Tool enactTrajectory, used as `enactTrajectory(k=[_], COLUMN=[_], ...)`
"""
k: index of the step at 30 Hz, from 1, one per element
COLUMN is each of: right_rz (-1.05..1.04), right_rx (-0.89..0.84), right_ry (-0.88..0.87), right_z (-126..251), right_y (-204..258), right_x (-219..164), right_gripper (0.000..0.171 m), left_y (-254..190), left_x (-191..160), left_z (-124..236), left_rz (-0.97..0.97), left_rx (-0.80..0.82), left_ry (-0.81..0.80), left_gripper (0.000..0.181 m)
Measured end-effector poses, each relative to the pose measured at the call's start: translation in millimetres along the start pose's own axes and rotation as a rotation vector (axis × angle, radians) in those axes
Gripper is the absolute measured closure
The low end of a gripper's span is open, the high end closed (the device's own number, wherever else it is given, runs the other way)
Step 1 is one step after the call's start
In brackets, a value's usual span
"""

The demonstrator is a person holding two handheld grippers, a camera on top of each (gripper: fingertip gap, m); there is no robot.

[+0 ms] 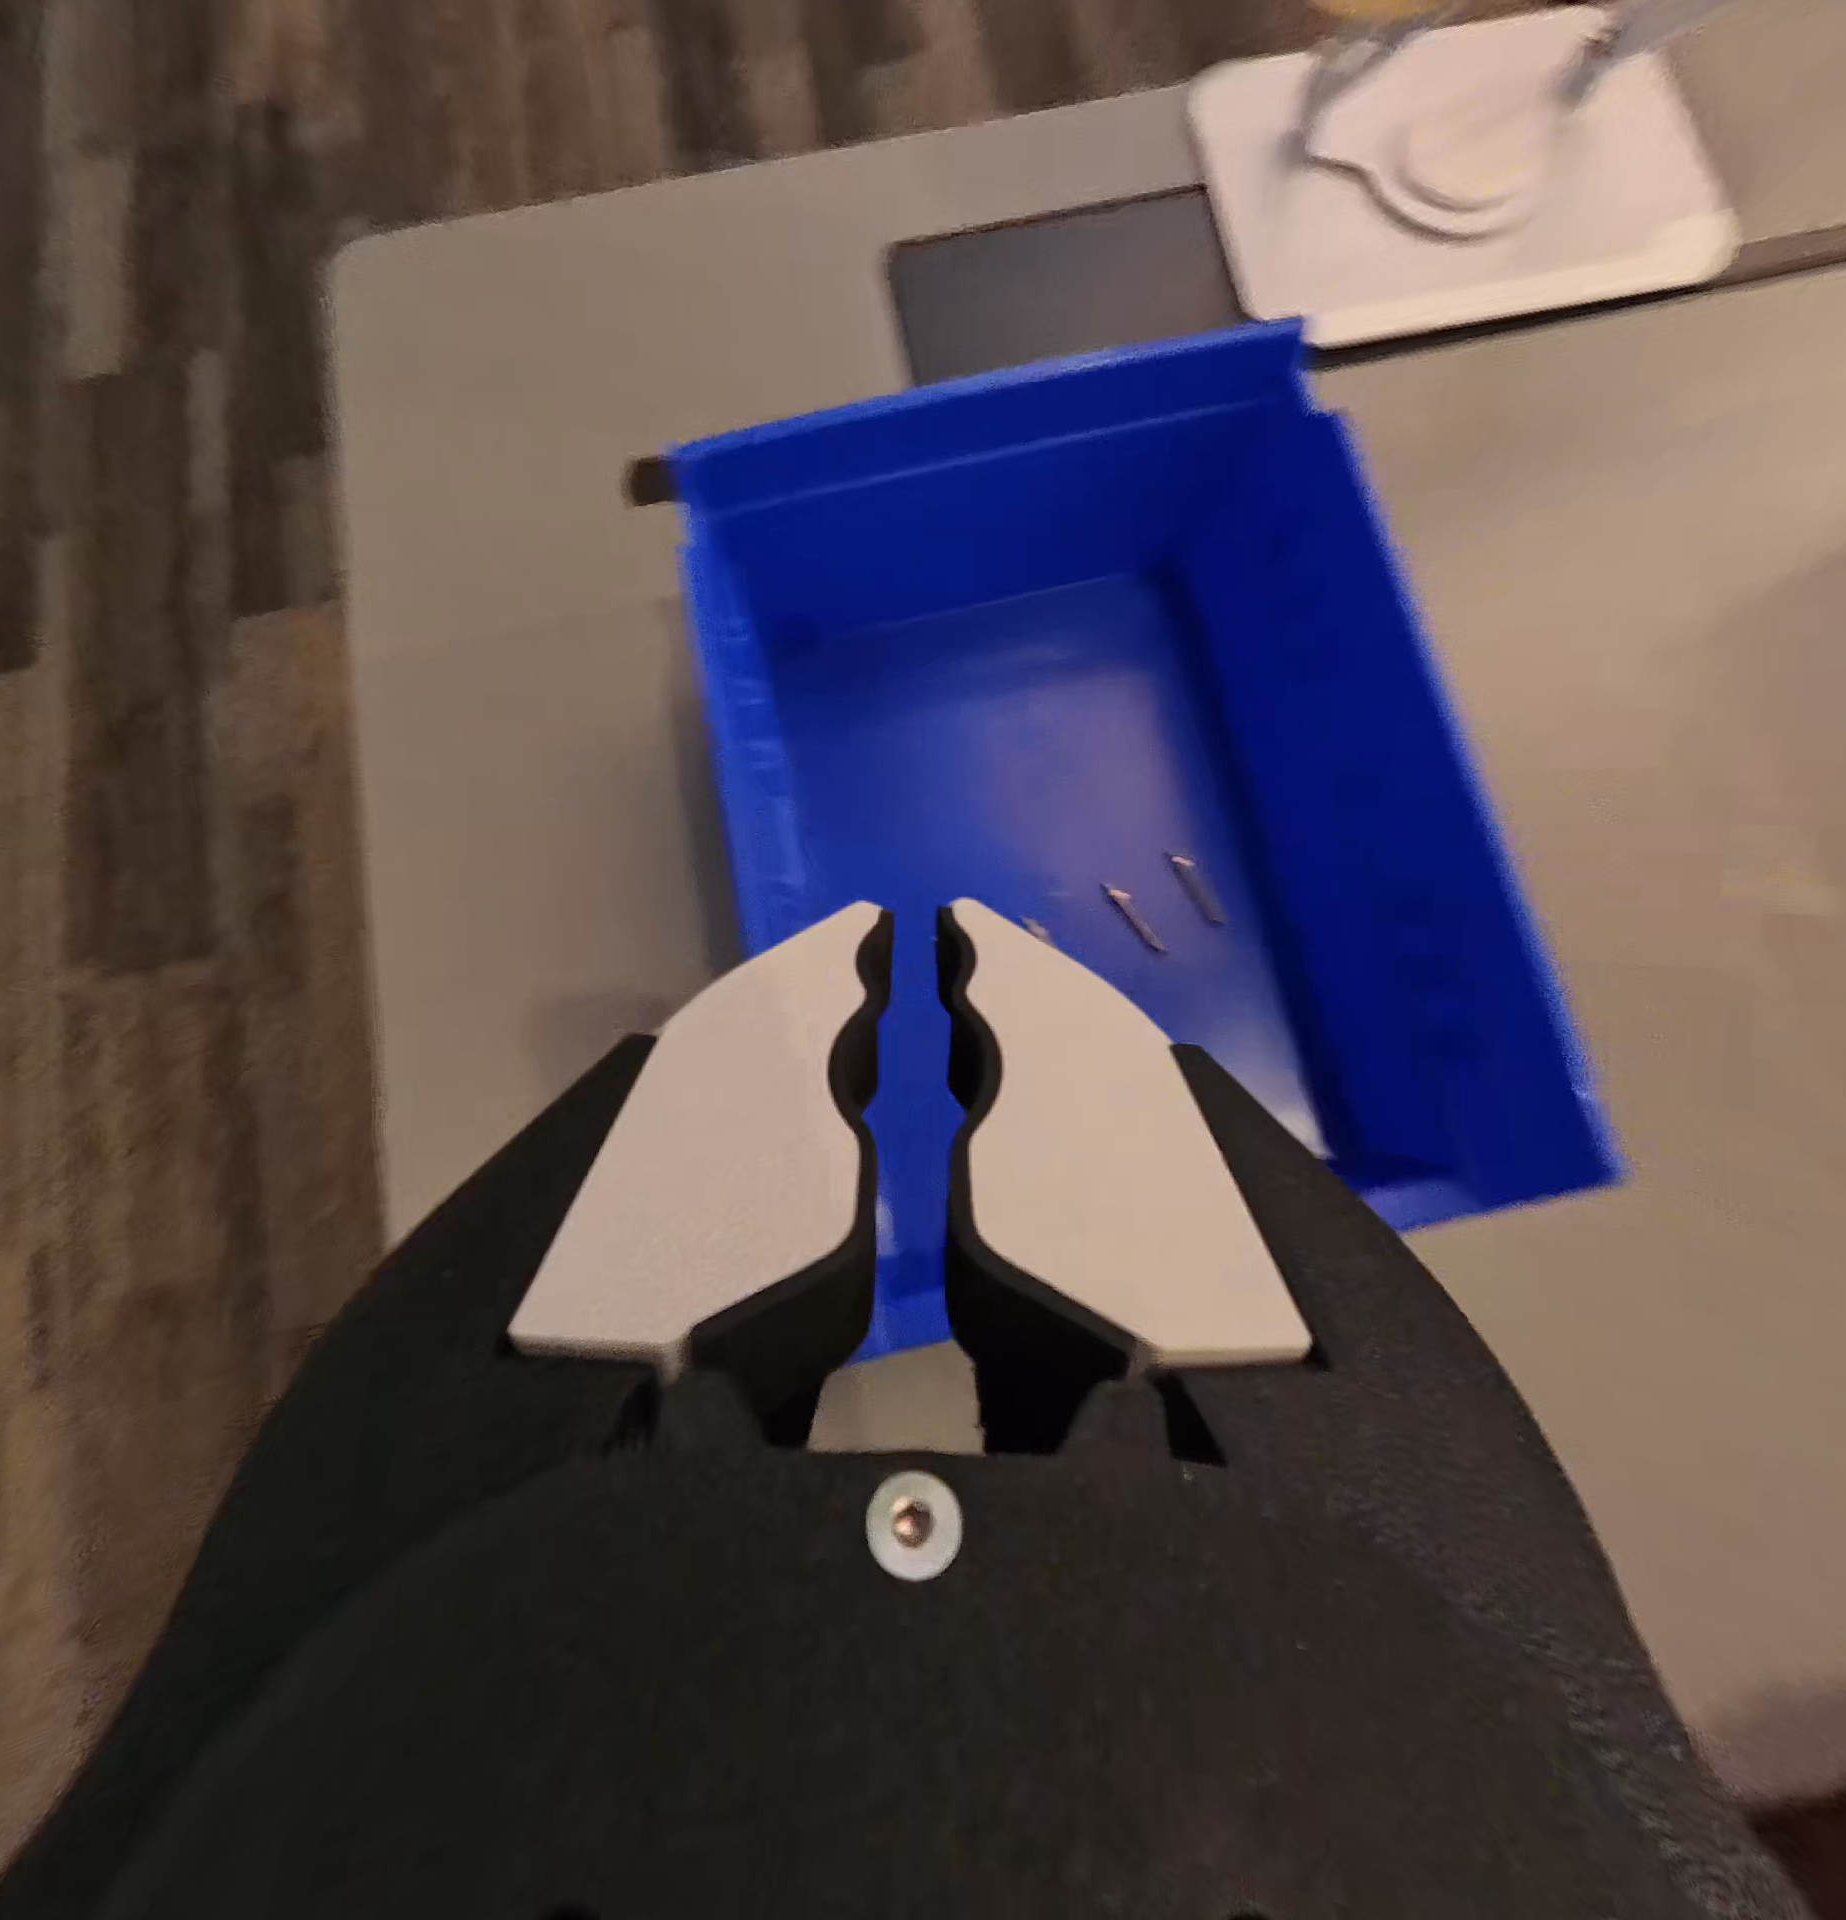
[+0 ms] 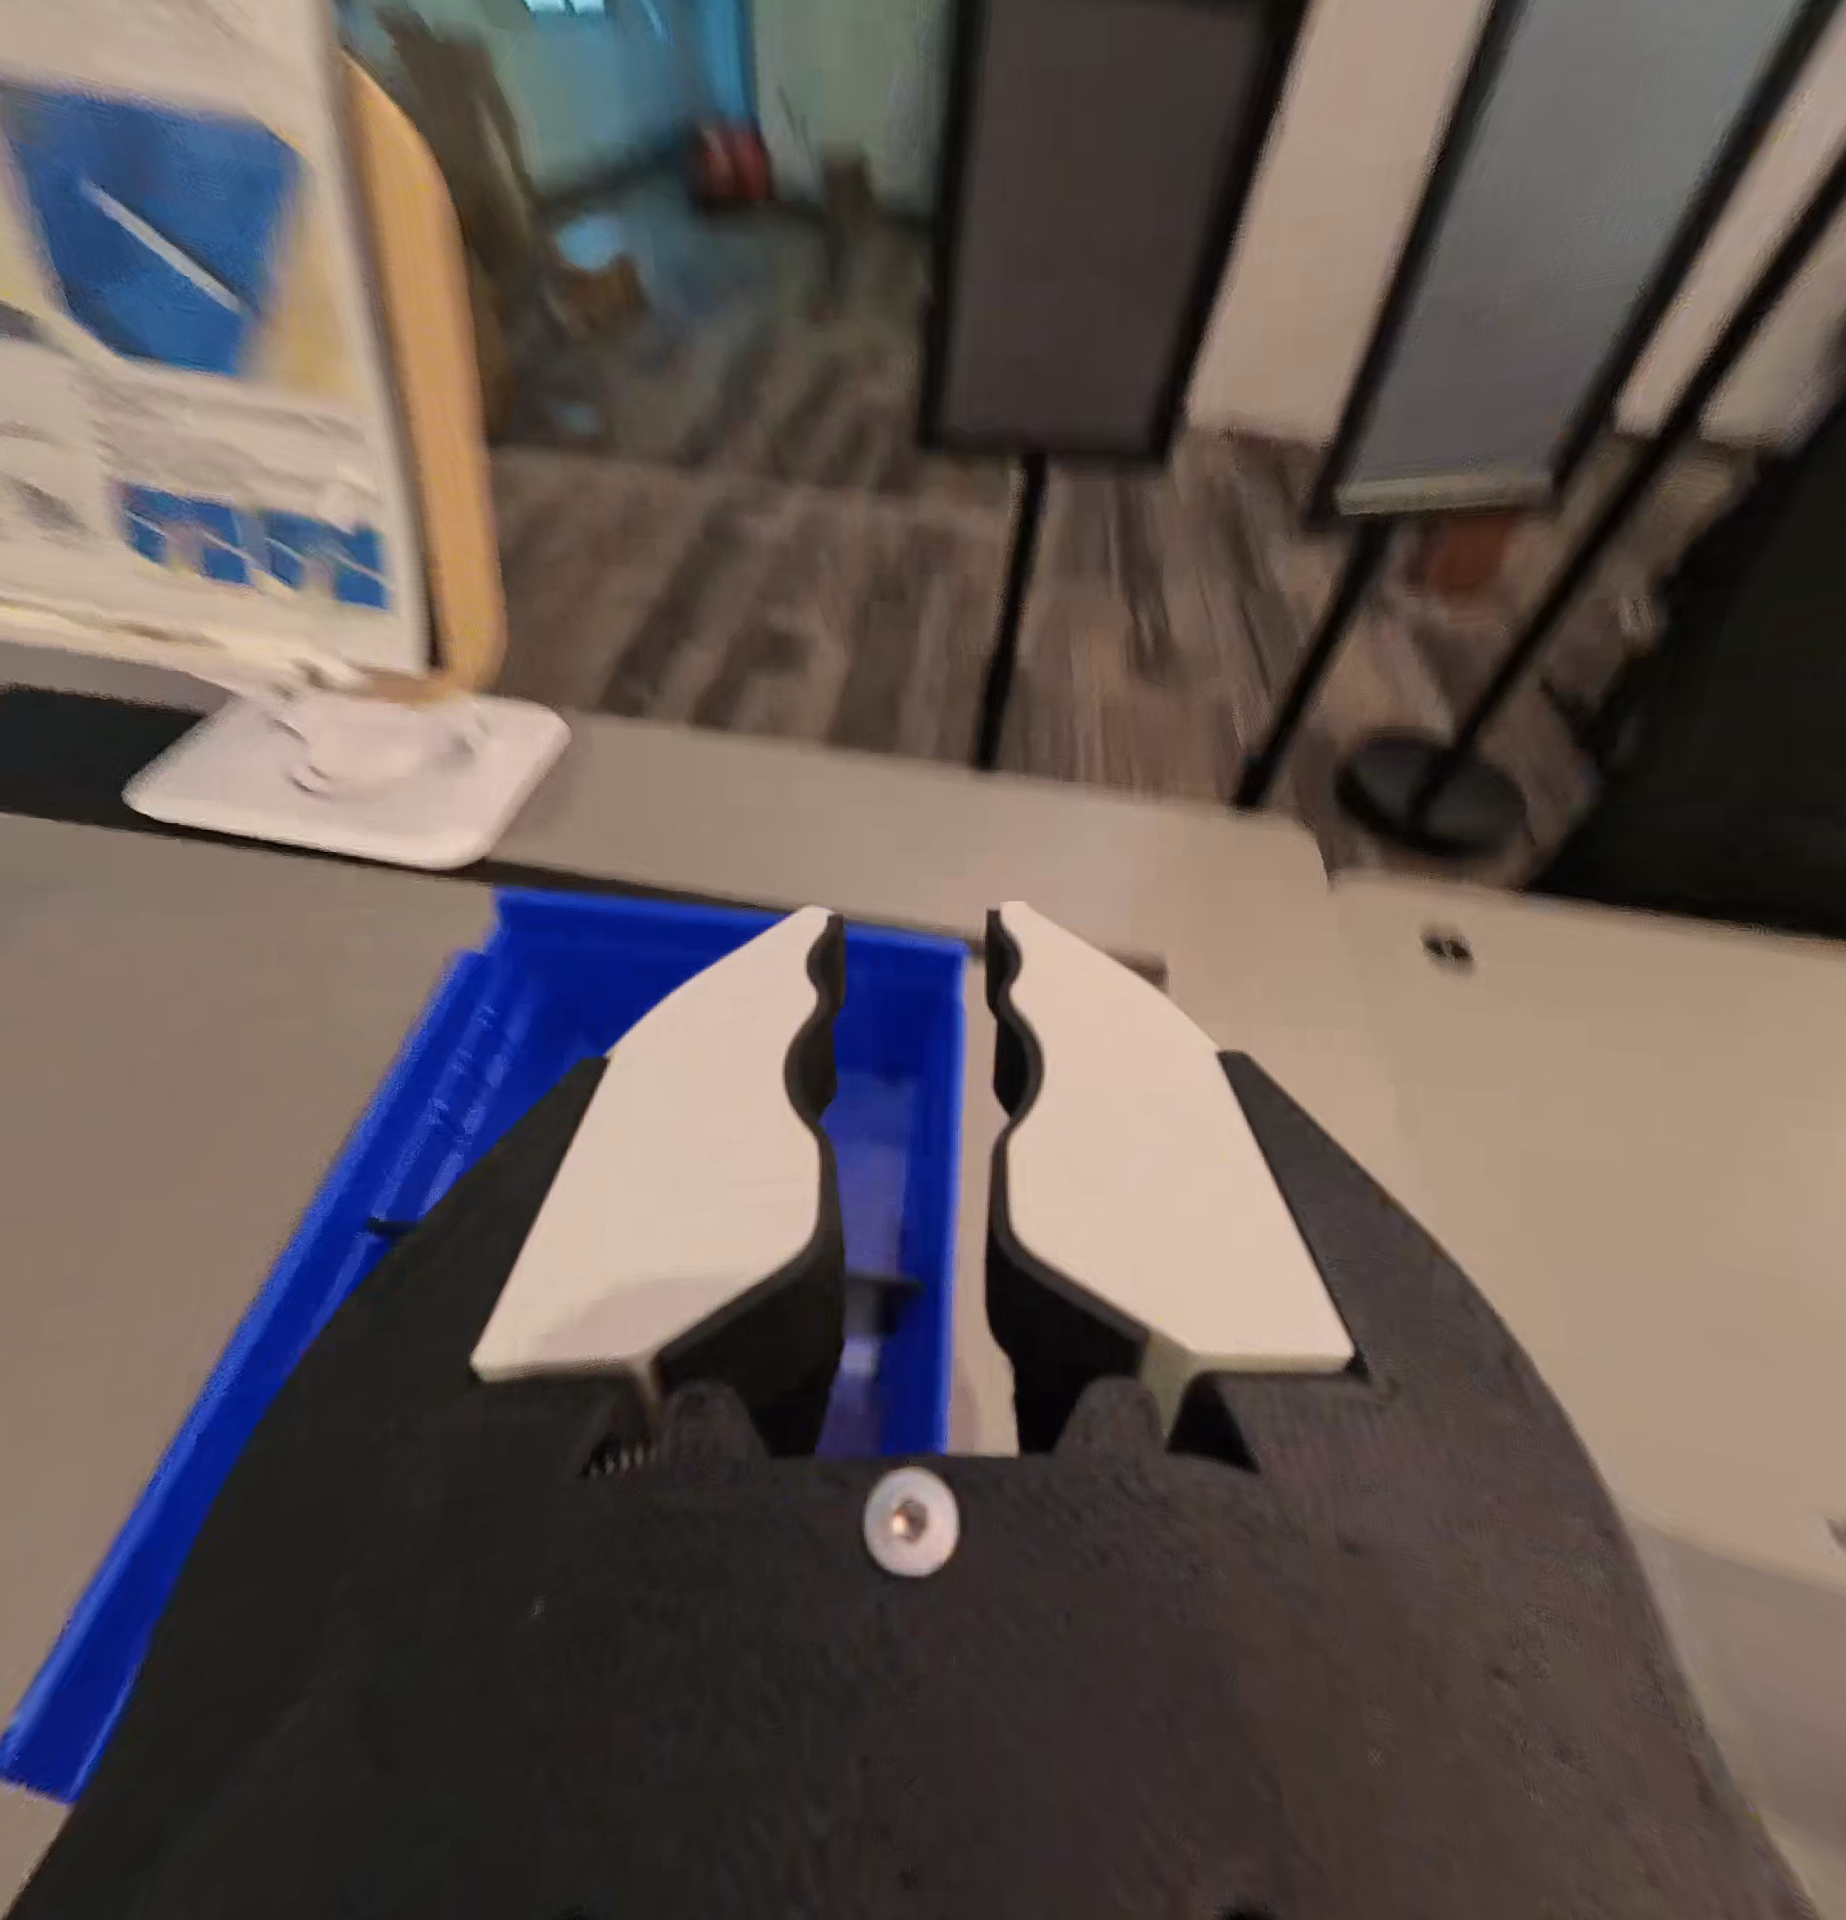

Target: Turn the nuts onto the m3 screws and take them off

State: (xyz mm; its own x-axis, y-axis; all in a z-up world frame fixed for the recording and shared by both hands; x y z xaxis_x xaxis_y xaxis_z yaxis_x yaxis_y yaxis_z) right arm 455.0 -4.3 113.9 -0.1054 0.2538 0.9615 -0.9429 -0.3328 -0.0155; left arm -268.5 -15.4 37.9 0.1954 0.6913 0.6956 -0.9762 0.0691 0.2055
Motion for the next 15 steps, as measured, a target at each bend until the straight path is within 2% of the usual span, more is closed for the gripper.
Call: enactTrajectory(k=[2, 7, 11, 15], right_rz=[0.055, 0.117, 0.102, 0.118], right_rx=[0.07, 0.038, 0.109, 0.078], right_ry=[-0.066, 0.076, 0.077, 0.125], right_z=[-0.2, -17.6, -29.5, -33.2], right_y=[19.5, 28.4, 39.7, 37.0], right_x=[11.6, 0.5, -0.2, -5.6], right_gripper=[0.145, 0.141, 0.141, 0.141], left_y=[-25.1, -40.5, -48.4, -53.7], left_x=[-10.2, -29.2, -48.6, -65.4], left_z=[-6.2, -57.1, -90.1, -111.7], left_rz=[-0.016, -0.083, -0.115, -0.106], left_rx=[-0.092, 0.021, 0.046, 0.026], left_ry=[0.108, 0.336, 0.471, 0.573], left_gripper=[0.166, 0.172, 0.169, 0.166])
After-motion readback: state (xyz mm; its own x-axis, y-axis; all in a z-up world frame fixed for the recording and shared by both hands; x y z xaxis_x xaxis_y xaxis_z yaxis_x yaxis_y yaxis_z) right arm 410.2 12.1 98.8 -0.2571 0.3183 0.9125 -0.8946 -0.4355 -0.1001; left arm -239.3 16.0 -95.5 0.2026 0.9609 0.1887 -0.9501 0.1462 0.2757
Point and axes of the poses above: each gripper's, where its closed fingertips meet, z back along the fingers, x out of its top, y = z × x across the jaws, the point moved 2 cm from there along z, back along the fingers, and after that the axes turned 14 degrees about x, right-handed, at the moved point
